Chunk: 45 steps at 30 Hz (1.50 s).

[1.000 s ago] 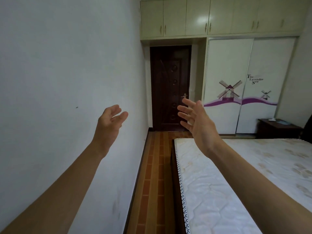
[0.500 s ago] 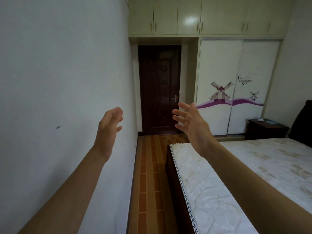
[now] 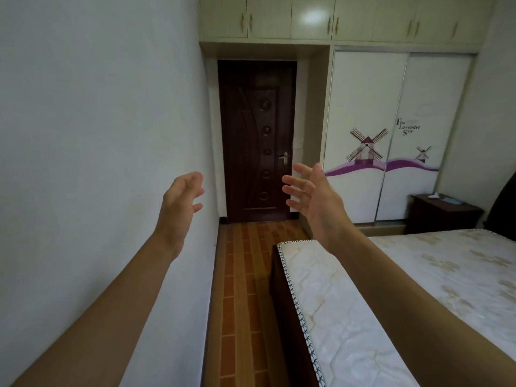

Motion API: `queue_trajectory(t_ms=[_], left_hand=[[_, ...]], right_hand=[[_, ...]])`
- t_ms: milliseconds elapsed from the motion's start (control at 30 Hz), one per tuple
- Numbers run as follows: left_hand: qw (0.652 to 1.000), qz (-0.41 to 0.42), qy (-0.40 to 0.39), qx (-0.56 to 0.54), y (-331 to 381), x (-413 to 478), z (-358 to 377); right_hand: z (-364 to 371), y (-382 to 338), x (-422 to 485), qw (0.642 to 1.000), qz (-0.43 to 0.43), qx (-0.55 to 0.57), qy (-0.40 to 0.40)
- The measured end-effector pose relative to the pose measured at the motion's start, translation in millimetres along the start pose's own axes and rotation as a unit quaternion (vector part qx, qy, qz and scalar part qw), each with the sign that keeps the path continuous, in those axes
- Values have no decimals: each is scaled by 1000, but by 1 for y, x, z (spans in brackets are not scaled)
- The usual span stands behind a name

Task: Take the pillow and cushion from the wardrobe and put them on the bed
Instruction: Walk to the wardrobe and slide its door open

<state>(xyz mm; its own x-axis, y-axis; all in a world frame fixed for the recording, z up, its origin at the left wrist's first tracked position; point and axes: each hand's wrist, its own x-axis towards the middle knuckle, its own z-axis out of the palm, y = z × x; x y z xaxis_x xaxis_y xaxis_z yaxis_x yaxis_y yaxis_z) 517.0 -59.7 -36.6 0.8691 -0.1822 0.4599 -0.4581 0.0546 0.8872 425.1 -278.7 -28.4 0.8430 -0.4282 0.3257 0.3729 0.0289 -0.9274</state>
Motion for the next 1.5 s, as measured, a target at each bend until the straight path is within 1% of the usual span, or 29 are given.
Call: queue_trajectory(t_ms=[100, 267, 367, 500, 667, 767, 1000, 1233, 1500], left_hand=[[1000, 9, 1, 4, -27, 59, 18], [1000, -4, 30, -3, -66, 149, 37], [999, -13, 33, 0, -92, 195, 48], [1000, -16, 21, 5, -128, 255, 63], [1000, 8, -3, 18, -183, 332, 84], [999, 24, -24, 10, -217, 388, 96], [995, 44, -75, -44, -266, 529, 123], [995, 6, -78, -65, -328, 625, 148], [994, -2, -89, -70, -398, 738, 185]], right_hand=[[-11, 14, 62, 1000, 0, 18, -1], [-20, 35, 163, 1000, -3, -6, 13], [-20, 56, 212, 1000, -2, -12, 12], [-16, 85, 272, 1000, -1, -11, 5], [-9, 126, 352, 1000, -2, -20, 19], [-1, 151, 400, 999, -11, -21, 32], [16, 180, 525, 994, -57, -81, 55], [20, 215, 624, 995, -45, -69, 63], [3, 275, 758, 996, -49, -57, 57]])
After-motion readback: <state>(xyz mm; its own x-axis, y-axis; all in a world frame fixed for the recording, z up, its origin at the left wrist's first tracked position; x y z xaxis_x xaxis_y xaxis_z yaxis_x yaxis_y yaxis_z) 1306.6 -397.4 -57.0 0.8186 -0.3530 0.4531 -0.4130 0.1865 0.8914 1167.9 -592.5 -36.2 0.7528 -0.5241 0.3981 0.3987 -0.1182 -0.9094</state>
